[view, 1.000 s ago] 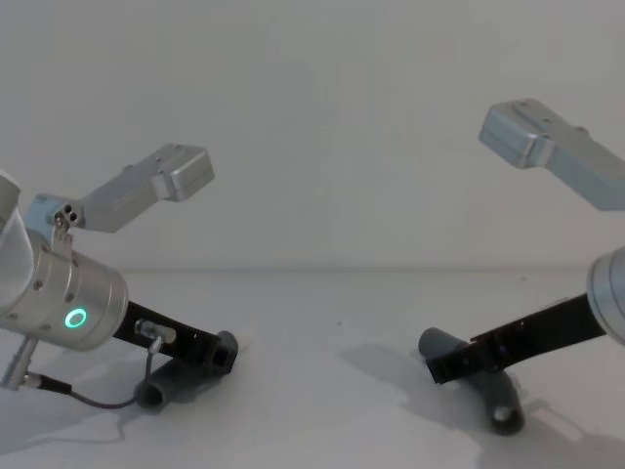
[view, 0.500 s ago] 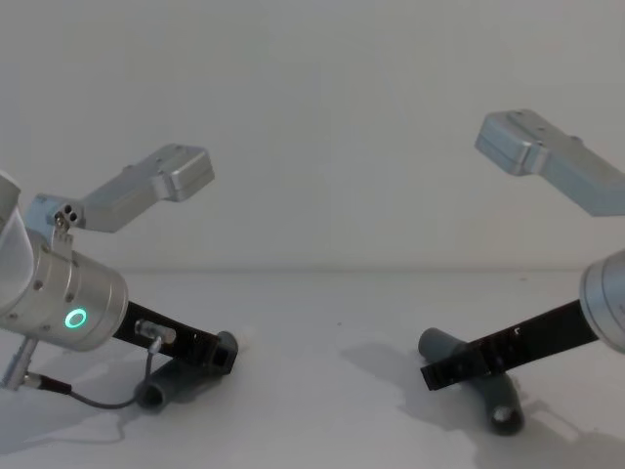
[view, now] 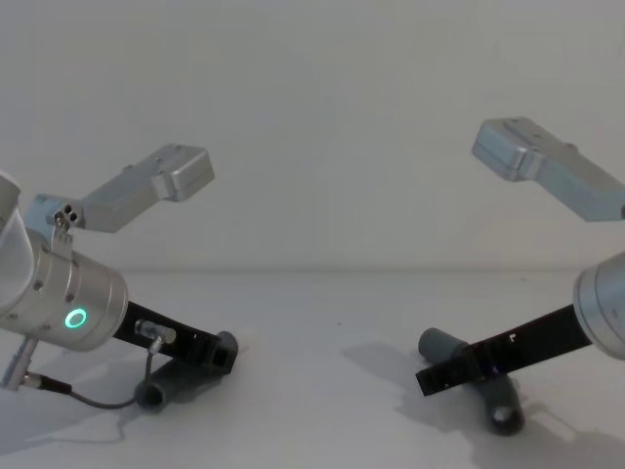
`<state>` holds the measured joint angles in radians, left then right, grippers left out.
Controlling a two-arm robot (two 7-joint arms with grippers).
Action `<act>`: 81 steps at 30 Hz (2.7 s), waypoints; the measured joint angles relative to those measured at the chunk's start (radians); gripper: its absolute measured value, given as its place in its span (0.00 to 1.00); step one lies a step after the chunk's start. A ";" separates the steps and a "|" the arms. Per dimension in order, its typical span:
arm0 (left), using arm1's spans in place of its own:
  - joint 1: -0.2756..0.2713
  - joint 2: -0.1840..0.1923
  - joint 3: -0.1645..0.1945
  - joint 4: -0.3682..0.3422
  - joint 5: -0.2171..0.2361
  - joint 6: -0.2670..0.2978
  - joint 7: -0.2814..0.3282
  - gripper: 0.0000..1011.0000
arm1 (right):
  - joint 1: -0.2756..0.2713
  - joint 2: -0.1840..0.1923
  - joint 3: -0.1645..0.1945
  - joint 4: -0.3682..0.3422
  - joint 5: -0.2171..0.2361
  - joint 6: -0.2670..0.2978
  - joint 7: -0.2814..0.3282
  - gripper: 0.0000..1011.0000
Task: Use both hands to pick up one end of the pipe from the table, align the ends, and insert them.
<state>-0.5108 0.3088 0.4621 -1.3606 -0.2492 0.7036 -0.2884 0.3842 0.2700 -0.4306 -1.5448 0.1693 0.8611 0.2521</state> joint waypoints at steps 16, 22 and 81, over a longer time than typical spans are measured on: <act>0.000 0.000 0.000 0.000 0.000 0.000 0.000 0.35 | -0.002 -0.011 0.007 0.006 -0.002 0.006 0.000 0.78; 0.000 0.000 0.000 0.000 0.000 0.000 0.000 0.35 | -0.003 -0.012 0.008 0.007 -0.003 0.007 0.000 0.59; -0.026 0.073 0.037 -0.107 0.079 -0.217 -0.077 0.35 | -0.035 0.099 0.044 -0.038 0.017 -0.315 0.163 0.26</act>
<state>-0.5364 0.3819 0.4990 -1.4679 -0.1699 0.4870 -0.3657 0.3494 0.3691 -0.3862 -1.5824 0.1862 0.5460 0.4154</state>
